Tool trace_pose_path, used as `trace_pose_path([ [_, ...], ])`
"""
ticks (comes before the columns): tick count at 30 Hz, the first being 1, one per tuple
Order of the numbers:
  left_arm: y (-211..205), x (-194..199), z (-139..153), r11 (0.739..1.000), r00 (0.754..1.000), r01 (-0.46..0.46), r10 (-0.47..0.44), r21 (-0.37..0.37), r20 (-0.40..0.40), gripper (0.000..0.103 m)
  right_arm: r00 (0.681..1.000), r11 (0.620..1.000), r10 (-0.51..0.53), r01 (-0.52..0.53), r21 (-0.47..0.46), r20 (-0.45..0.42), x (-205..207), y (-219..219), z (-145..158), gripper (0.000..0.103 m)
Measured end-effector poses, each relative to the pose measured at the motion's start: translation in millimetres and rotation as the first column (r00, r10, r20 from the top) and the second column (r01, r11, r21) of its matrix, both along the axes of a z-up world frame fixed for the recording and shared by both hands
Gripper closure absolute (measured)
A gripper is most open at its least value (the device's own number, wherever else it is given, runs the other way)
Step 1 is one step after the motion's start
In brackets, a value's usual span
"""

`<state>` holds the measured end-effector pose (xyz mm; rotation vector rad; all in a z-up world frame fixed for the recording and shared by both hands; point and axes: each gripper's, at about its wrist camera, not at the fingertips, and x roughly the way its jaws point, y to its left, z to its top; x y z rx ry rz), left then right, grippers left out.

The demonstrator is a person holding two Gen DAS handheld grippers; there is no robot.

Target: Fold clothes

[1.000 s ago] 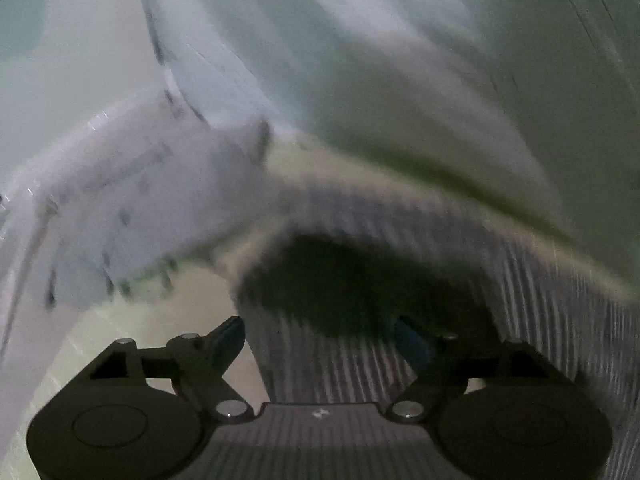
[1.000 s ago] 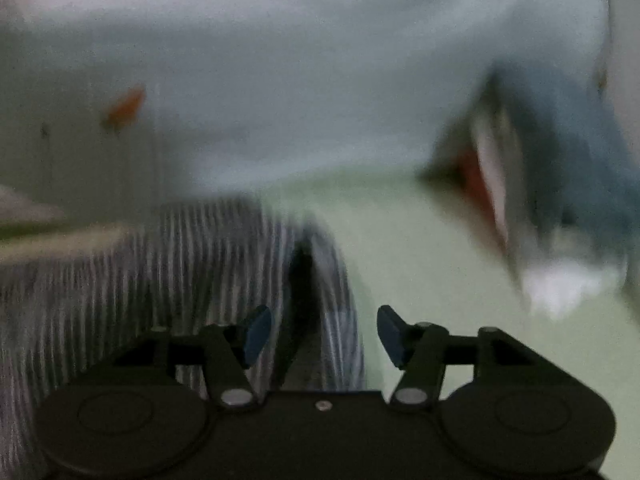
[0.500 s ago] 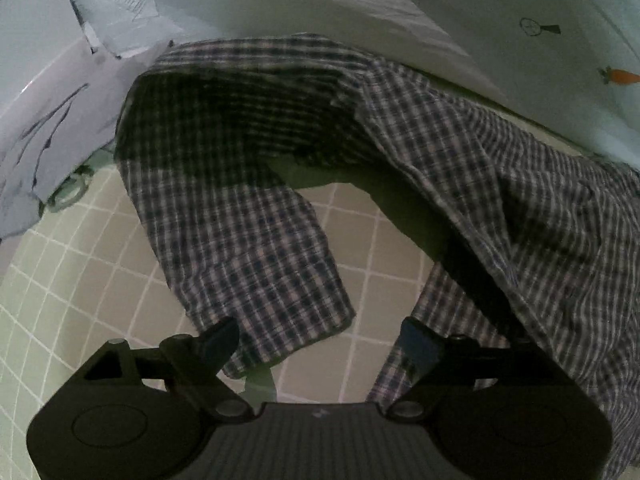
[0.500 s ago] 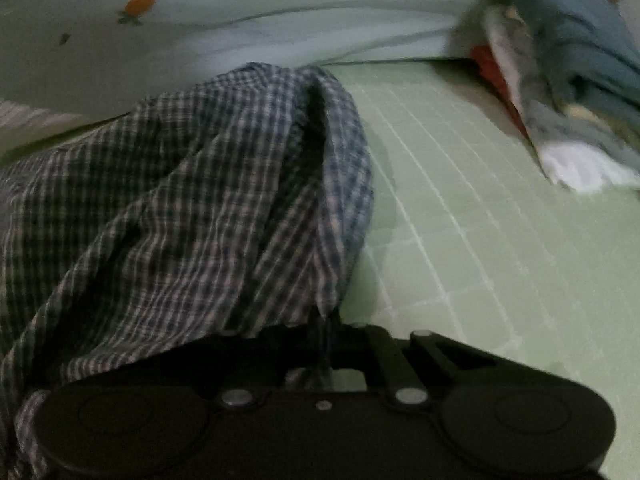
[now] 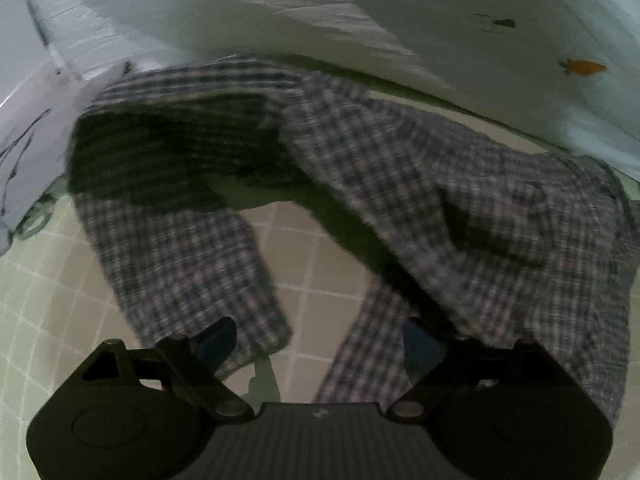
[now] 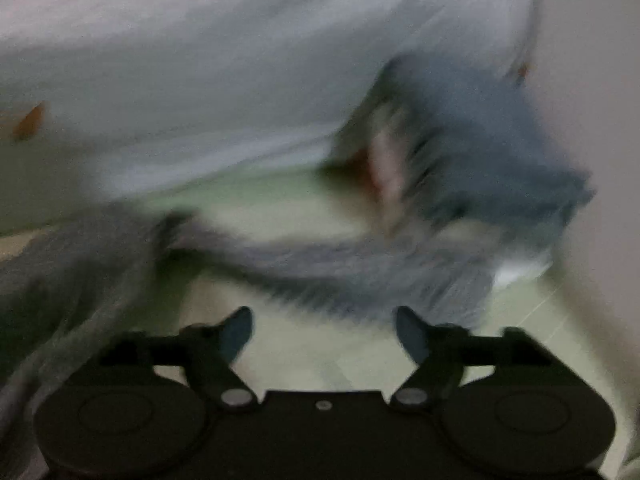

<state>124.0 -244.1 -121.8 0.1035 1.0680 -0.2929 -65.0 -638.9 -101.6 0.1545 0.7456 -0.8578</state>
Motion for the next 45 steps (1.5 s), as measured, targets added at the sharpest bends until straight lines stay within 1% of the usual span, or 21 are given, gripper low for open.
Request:
trace_pose_path([
  [2, -9, 1, 2, 0.999, 0.999, 0.032, -0.032, -0.016, 0.003, 0.011, 0.998, 0.996, 0.049, -0.046, 0.072, -0.037, 5, 26, -23, 0.018],
  [5, -22, 3, 6, 0.995, 0.997, 0.076, -0.076, -0.069, -0.005, 0.011, 0.988, 0.987, 0.106, -0.091, 0.132, -0.109, 12, 54, -50, 0.018],
  [7, -31, 3, 8, 0.986, 0.993, 0.115, -0.118, -0.120, -0.017, 0.009, 0.988, 0.981, 0.120, -0.103, 0.165, -0.100, 14, 68, -57, 0.018],
  [9, -40, 2, 7, 0.972, 0.984, 0.170, -0.177, -0.163, -0.030, 0.008, 0.984, 0.979, 0.139, -0.121, 0.166, -0.107, 18, 79, -59, 0.018],
  [12, -54, 0, -1, 0.962, 0.971, 0.217, -0.230, -0.165, -0.061, 0.009, 0.979, 0.975, 0.168, -0.147, 0.167, -0.118, 25, 95, -61, 0.018],
  [14, -59, 0, -10, 0.965, 0.968, 0.221, -0.235, -0.140, -0.091, 0.021, 0.971, 0.973, 0.197, -0.176, 0.152, -0.137, 27, 102, -59, 0.018],
  [16, -58, 3, -18, 0.970, 0.968, 0.206, -0.221, -0.126, -0.122, 0.045, 0.964, 0.971, 0.216, -0.197, 0.135, -0.152, 29, 108, -57, 0.018],
  [17, -56, 5, -21, 0.973, 0.968, 0.193, -0.210, -0.126, -0.135, 0.051, 0.961, 0.971, 0.223, -0.205, 0.122, -0.162, 30, 112, -57, 0.018],
  [19, -44, 9, -23, 0.977, 0.973, 0.159, -0.179, -0.139, -0.143, 0.080, 0.955, 0.970, 0.236, -0.222, 0.095, -0.181, 30, 121, -55, 0.018],
  [22, -23, 17, -24, 0.982, 0.982, 0.101, -0.124, -0.158, -0.143, 0.102, 0.947, 0.967, 0.255, -0.243, 0.081, -0.195, 31, 130, -54, 0.018],
  [23, -14, 21, -23, 0.984, 0.987, 0.074, -0.096, -0.161, -0.131, 0.103, 0.945, 0.965, 0.261, -0.250, 0.081, -0.197, 31, 132, -53, 0.018],
  [26, 20, 36, -14, 0.989, 0.997, -0.025, 0.014, -0.148, -0.073, 0.103, 0.938, 0.960, 0.281, -0.270, 0.080, -0.204, 32, 138, -52, 0.018],
  [28, 48, 49, -7, 0.985, 0.993, -0.114, 0.111, -0.132, -0.036, 0.103, 0.933, 0.956, 0.293, -0.283, 0.080, -0.208, 33, 143, -52, 0.018],
  [30, 62, 58, -1, 0.979, 0.988, -0.154, 0.153, -0.131, -0.018, 0.102, 0.932, 0.954, 0.300, -0.288, 0.088, -0.204, 33, 145, -51, 0.018],
  [31, 65, 61, 1, 0.978, 0.987, -0.159, 0.159, -0.135, -0.014, 0.096, 0.933, 0.953, 0.300, -0.286, 0.096, -0.197, 33, 146, -50, 0.018],
  [32, 62, 59, 2, 0.981, 0.990, -0.138, 0.137, -0.135, -0.015, 0.090, 0.935, 0.953, 0.300, -0.285, 0.104, -0.190, 33, 146, -50, 0.018],
  [34, 48, 51, 1, 0.990, 0.997, -0.081, 0.079, -0.118, -0.016, 0.047, 0.936, 0.953, 0.297, -0.279, 0.114, -0.190, 34, 145, -51, 0.018],
  [36, 28, 41, -4, 0.995, 0.999, -0.027, 0.024, -0.099, -0.025, 0.025, 0.938, 0.955, 0.291, -0.272, 0.122, -0.190, 34, 145, -52, 0.017],
  [38, 7, 32, -9, 0.996, 0.999, 0.014, -0.018, -0.090, -0.043, 0.022, 0.942, 0.957, 0.282, -0.261, 0.128, -0.184, 33, 143, -53, 0.012],
  [40, -6, 19, -12, 0.995, 0.996, 0.028, -0.036, -0.100, -0.079, 0.016, 0.949, 0.960, 0.265, -0.245, 0.135, -0.169, 30, 140, -51, 0.006],
  [45, -32, -11, -8, 0.981, 0.985, 0.138, -0.151, -0.138, -0.089, 0.015, 0.960, 0.963, 0.242, -0.220, 0.158, -0.138, 21, 134, -48, 0.005],
])
